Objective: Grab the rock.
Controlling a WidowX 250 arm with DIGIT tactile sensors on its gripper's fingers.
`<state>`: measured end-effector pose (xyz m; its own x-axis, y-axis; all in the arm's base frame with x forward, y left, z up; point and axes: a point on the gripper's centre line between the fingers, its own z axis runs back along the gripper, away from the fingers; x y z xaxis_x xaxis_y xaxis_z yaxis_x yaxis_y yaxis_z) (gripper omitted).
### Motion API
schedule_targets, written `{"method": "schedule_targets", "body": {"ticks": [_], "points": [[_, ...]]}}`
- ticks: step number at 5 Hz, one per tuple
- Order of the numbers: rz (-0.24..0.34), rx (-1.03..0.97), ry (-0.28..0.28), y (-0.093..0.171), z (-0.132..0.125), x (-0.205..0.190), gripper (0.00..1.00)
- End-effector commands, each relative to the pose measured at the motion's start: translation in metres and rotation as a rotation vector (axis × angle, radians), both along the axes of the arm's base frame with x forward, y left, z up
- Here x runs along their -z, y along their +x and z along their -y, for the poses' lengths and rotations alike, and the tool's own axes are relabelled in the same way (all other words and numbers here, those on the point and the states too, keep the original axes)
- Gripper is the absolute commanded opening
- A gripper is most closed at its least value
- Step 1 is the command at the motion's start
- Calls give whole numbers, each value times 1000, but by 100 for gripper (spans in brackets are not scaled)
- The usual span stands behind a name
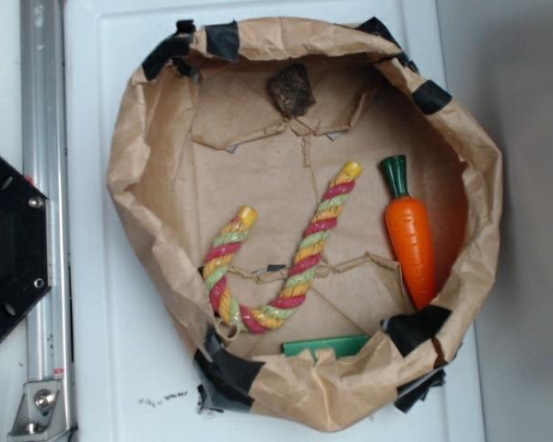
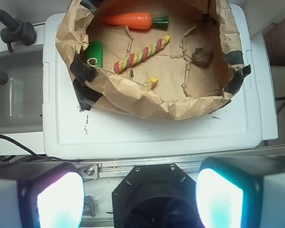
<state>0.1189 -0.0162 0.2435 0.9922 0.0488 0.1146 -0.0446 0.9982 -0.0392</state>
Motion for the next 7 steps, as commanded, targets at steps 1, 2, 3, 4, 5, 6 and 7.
{"method": "schedule_targets", "body": {"ticks": [1, 2, 3, 4, 5, 6, 7], "points": [[0, 0, 0, 0, 0, 0, 100], [71, 178, 156, 44, -21, 21, 100], [54, 363, 198, 81, -30, 44, 100], [-17, 471, 301, 102, -38, 75, 100], [-77, 685, 322, 121, -47, 113, 100], [9, 786, 425, 134, -37, 138, 100], [6, 982, 429, 143, -34, 157, 100]]}}
